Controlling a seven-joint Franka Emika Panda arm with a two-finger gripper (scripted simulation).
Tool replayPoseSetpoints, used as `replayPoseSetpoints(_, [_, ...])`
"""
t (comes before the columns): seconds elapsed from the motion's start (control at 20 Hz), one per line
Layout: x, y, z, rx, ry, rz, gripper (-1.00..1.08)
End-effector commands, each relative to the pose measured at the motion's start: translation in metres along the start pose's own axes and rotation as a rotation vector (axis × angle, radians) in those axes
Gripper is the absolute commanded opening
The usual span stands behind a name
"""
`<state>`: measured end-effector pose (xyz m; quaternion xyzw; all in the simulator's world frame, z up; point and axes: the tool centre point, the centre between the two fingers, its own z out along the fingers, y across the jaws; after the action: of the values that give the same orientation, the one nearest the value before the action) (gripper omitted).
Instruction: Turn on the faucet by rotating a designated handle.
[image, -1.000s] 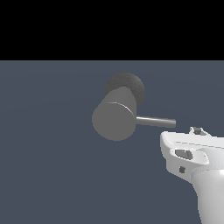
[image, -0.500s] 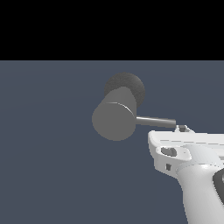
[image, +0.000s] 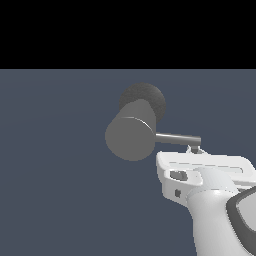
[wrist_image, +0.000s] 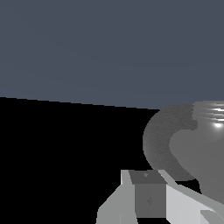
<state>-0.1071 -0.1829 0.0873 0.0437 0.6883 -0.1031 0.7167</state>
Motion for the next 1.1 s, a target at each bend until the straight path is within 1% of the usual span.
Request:
replayPoseSetpoints(0.0, [0.007,0.002,-0.005,0.006,0.022,0.013,-1.00])
replayPoseSetpoints(0.3, [0.014,0.009,-0.011,0.008,0.049,0.054,-1.00])
replayPoseSetpoints(0.55, [0.011,0.015,-0.013,-0.004,0.049,0.084,-1.00])
replayPoseSetpoints(0.85, [0.011,0.016,-0.013,-0.006,0.048,0.087,-1.00])
replayPoseSetpoints(1.05, [-0.002,0.014,-0.012,-0.006,0.048,0.087,-1.00])
